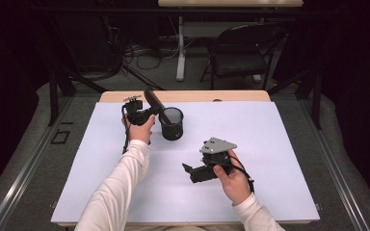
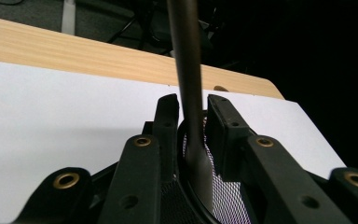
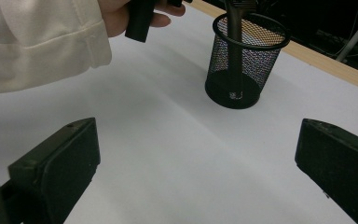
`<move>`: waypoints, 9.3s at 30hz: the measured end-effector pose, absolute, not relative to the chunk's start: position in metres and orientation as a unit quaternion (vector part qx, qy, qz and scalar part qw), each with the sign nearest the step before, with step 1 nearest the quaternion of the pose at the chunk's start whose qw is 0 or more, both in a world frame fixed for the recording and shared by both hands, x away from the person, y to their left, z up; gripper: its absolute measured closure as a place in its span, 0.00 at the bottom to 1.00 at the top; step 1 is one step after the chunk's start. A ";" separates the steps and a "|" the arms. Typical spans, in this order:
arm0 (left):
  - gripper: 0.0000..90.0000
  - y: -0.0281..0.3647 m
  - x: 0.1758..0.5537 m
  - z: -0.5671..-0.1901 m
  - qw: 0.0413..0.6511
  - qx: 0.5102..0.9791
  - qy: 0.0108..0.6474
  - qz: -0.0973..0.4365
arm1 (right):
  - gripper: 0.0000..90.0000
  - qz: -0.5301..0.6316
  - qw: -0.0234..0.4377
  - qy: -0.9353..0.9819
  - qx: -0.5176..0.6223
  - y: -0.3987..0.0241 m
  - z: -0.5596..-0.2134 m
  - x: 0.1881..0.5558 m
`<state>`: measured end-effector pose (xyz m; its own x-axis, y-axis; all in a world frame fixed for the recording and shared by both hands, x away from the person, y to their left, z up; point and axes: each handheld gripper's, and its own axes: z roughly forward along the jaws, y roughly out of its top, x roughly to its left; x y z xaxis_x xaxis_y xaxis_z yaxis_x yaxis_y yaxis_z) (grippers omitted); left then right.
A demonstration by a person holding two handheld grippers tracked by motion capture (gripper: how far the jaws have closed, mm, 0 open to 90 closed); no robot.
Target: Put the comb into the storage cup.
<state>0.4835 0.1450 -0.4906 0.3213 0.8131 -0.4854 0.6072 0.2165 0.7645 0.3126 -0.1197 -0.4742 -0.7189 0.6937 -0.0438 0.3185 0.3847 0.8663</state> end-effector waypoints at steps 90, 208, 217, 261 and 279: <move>0.27 0.167 0.463 -0.466 0.500 0.671 0.532 0.129 | 0.00 0.455 0.207 0.806 0.316 -0.120 -0.475 0.313; 0.00 0.261 0.306 -0.441 0.502 0.768 0.379 0.117 | 0.00 0.436 0.227 0.773 0.401 -0.222 -0.452 0.285; 0.00 0.270 0.296 -0.459 0.510 0.752 0.399 0.122 | 0.00 0.431 0.240 0.757 0.429 -0.243 -0.466 0.277; 0.00 0.283 0.289 -0.528 0.526 0.729 0.420 0.128 | 0.00 0.422 0.240 0.716 0.501 -0.277 -0.529 0.267; 0.00 0.279 0.287 -0.534 0.525 0.736 0.407 0.131 | 0.00 0.420 0.238 0.719 0.500 -0.275 -0.541 0.266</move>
<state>0.2872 0.2788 -0.5338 0.6348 0.7363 -0.2344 0.4612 -0.1176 0.8795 0.2663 -0.2749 -0.5413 -0.3862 0.9191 0.0779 0.5191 0.1467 0.8420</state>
